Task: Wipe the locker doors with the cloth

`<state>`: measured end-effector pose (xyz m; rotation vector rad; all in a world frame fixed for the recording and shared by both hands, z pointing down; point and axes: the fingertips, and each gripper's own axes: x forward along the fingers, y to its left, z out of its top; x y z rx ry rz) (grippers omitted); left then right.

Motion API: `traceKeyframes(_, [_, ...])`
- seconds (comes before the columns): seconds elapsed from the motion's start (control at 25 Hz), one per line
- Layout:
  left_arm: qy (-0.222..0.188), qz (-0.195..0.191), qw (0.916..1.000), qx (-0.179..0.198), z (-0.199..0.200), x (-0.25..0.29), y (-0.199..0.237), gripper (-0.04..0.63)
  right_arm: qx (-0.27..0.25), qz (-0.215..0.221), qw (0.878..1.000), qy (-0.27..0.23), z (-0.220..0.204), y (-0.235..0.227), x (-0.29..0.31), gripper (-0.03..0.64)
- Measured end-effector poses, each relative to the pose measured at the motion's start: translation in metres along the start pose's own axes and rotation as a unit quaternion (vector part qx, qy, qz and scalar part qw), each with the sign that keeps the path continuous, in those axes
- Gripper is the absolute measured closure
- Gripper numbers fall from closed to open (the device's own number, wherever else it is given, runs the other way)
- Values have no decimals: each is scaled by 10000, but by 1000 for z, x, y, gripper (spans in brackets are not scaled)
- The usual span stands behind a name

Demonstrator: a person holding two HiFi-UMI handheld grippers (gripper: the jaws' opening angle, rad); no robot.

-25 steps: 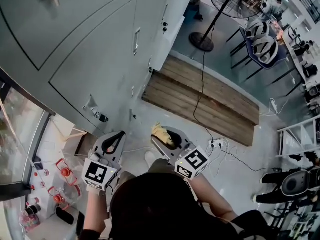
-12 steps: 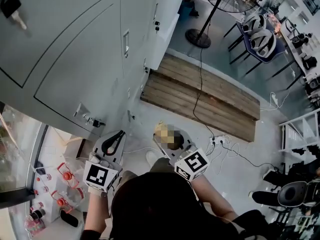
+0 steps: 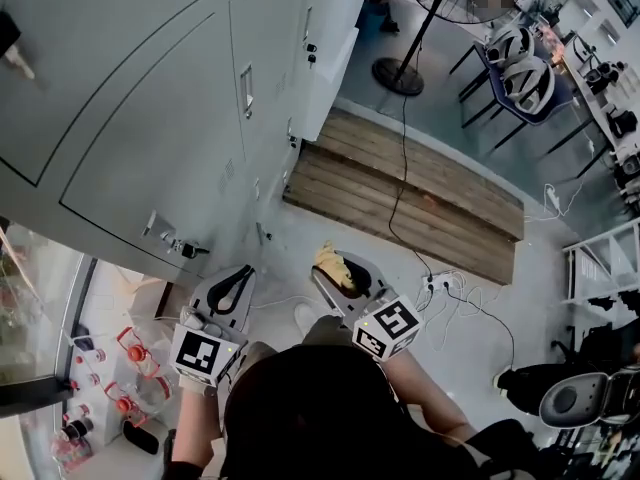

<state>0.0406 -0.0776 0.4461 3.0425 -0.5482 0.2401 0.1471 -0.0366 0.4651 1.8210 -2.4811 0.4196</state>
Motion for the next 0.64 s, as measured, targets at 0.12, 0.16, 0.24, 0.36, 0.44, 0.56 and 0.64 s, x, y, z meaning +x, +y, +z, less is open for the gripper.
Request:
traceKeyframes(0.12, [9,5,10000,-6,1,2,-2,584,29,35,10000,2,-3,-2,-1,466])
traceKeyframes(0.16, [41,12,10000,-29,2,3,-3,584,48,43,10000,3,-3,-2,-1,466])
traceKeyframes(0.24, [66,18,10000,-26,2,4,-5,584,117,56,9999,2,-2,-4,-2,466])
traceKeyframes(0.36, [7,21,10000,74,-1,5,-5,584,232,94,9997,-22,-2,-7,-2,466])
traceKeyframes(0.44, [44,35,10000,30,-1,6,-6,584,274,118,9995,-37,-3,-10,-2,466])
traceKeyframes(0.56, [130,37,9999,-38,1,10,-10,584,346,136,9993,-56,-2,-15,-4,466])
traceKeyframes(0.64, [149,31,9999,-31,1,12,-12,584,403,142,9991,-68,-2,-19,-5,466])
